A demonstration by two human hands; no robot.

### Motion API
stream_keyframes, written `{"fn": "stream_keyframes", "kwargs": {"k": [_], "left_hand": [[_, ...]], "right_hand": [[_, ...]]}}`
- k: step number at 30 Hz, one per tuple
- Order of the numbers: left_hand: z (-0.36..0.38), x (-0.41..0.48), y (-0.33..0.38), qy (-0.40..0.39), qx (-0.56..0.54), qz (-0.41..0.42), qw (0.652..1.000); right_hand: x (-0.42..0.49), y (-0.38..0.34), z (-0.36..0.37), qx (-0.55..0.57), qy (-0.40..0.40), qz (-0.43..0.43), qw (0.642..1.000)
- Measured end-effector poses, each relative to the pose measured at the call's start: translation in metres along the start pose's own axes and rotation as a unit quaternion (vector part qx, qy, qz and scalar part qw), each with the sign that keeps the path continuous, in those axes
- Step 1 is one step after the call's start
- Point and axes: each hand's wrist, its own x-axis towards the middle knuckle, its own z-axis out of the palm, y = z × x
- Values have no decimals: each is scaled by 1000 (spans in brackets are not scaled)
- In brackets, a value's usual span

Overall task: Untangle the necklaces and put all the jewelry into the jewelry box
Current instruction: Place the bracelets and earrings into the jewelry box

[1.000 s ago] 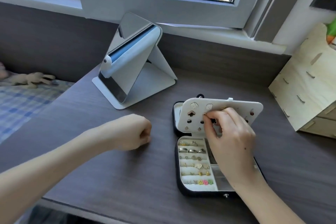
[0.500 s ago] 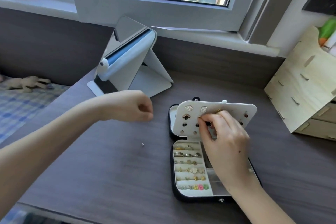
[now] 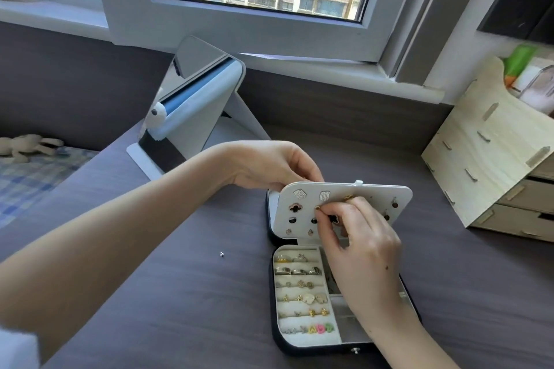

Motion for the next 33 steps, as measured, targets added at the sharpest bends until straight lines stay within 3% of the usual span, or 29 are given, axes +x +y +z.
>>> {"fn": "stream_keyframes", "kwargs": {"k": [12, 15, 19, 26, 33], "left_hand": [[4, 5, -5, -34, 30, -31, 998], [6, 3, 1, -71, 21, -46, 996], [14, 4, 14, -108, 70, -67, 989], [26, 4, 31, -89, 221, -98, 966], [27, 6, 30, -77, 226, -129, 962]], "right_hand": [[0, 0, -1, 22, 3, 1, 1000], [-3, 0, -5, 6, 9, -36, 999], [-12, -1, -18, -95, 12, -129, 987], [-19, -4, -27, -152, 20, -178, 972], [-18, -2, -23, -135, 29, -176, 975]]}}
